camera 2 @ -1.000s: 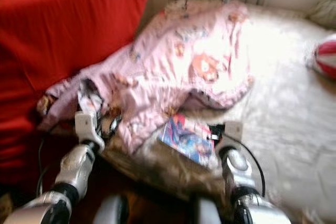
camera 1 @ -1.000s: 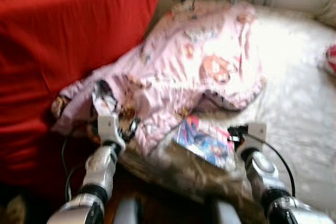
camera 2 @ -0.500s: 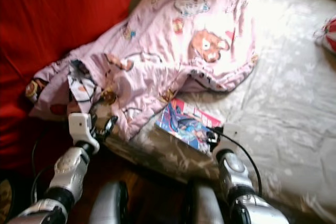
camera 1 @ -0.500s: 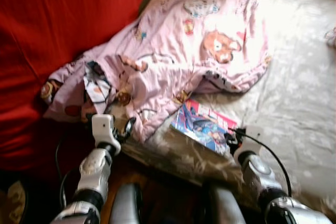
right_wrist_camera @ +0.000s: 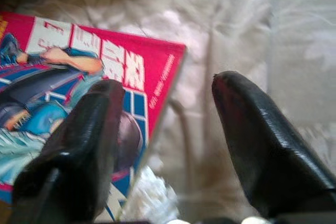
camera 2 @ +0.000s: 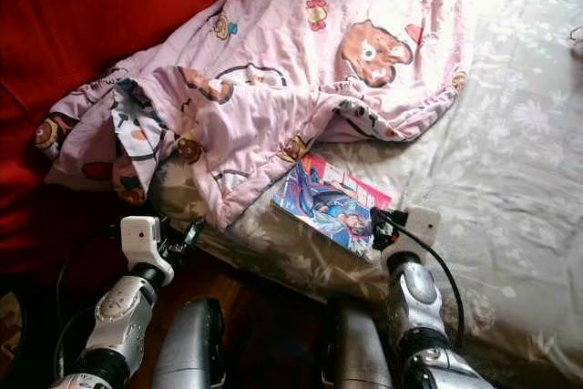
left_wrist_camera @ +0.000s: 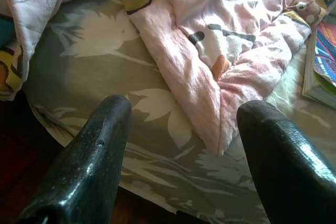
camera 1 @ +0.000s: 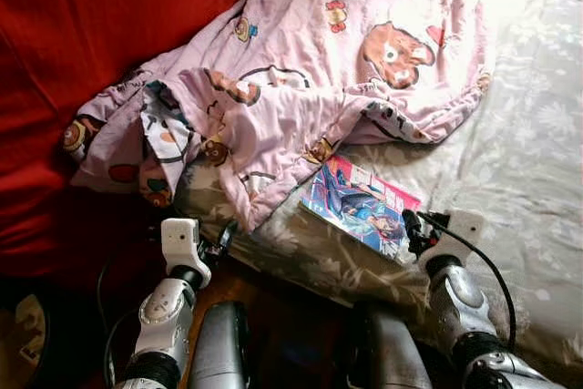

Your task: Clean up the room

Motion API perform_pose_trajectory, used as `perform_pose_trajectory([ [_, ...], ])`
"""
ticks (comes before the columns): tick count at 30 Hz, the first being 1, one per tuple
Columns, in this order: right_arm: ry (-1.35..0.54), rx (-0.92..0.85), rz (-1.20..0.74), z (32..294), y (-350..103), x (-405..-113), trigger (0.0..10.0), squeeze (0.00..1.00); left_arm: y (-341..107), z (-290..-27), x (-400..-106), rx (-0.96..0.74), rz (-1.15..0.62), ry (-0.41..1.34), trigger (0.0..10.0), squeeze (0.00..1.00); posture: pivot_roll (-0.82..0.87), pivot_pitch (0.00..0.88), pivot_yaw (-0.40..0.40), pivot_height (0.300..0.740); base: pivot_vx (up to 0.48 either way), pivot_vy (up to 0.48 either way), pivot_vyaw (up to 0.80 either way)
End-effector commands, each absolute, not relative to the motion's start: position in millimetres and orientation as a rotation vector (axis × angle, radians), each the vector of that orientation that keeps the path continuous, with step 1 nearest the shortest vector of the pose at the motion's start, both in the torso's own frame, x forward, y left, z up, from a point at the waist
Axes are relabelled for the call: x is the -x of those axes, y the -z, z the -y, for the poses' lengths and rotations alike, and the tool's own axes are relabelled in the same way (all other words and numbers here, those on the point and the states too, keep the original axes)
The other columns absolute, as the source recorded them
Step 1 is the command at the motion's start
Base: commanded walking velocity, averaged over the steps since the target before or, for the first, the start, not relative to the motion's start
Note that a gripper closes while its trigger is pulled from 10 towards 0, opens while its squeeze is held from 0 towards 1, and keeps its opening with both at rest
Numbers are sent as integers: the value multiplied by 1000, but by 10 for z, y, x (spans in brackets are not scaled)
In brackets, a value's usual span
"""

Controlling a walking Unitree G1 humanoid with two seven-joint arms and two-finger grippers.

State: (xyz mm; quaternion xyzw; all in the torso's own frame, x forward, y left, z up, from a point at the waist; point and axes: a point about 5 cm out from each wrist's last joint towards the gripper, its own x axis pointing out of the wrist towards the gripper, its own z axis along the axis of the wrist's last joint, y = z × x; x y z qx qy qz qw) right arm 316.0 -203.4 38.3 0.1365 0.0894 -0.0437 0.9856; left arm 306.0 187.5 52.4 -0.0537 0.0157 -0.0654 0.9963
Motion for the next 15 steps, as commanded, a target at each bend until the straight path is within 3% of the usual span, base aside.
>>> perform_pose_trajectory([
  [1, 83, -269, -187, 2020, -320, -3092, 10000, 761, -439, -1903, -2987, 114, -70, 113, 10000, 0, 98, 305, -9, 599, 0, 0, 0],
  [2, 77, -259, -181, 2017, -309, -3063, 10000, 0, -431, -1900, -2976, 105, -75, 118, 10000, 0, 97, 306, -11, 599, 0, 0, 0],
  [15, -52, -282, -164, 1925, -302, -2972, 10000, 0, -426, -1894, -2966, 108, -83, 115, 10000, 0, 88, 328, -16, 599, 0, 0, 0],
])
